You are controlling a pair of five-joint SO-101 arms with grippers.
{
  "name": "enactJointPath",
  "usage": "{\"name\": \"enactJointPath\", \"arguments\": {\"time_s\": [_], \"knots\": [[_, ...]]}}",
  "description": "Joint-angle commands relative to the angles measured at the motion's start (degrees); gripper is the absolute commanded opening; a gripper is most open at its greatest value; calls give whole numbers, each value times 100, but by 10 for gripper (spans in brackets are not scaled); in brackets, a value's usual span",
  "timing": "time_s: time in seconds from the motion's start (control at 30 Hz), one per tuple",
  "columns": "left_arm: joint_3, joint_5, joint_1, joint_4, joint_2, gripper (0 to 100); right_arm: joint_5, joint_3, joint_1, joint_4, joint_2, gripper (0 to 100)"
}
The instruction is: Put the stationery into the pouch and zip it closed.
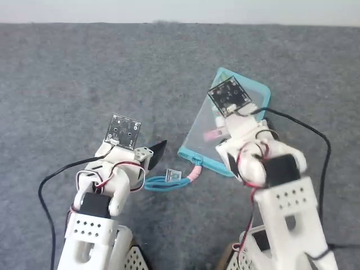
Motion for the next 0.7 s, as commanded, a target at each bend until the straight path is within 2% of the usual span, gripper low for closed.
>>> {"name": "enactJointPath", "arguments": {"time_s": [0.0,0.3,0.5,0.67], "knots": [[-127,0,-26,-167,-132,305,-35,-176,4,4,-743,362],[-92,0,-26,-158,-132,304,-26,1433,813,-963,-1868,361],[-92,0,-26,-167,-158,304,-26,2233,1253,-1130,-2563,361],[207,0,-26,-149,-1037,303,-26,2725,1736,-1103,-3055,361]]}}
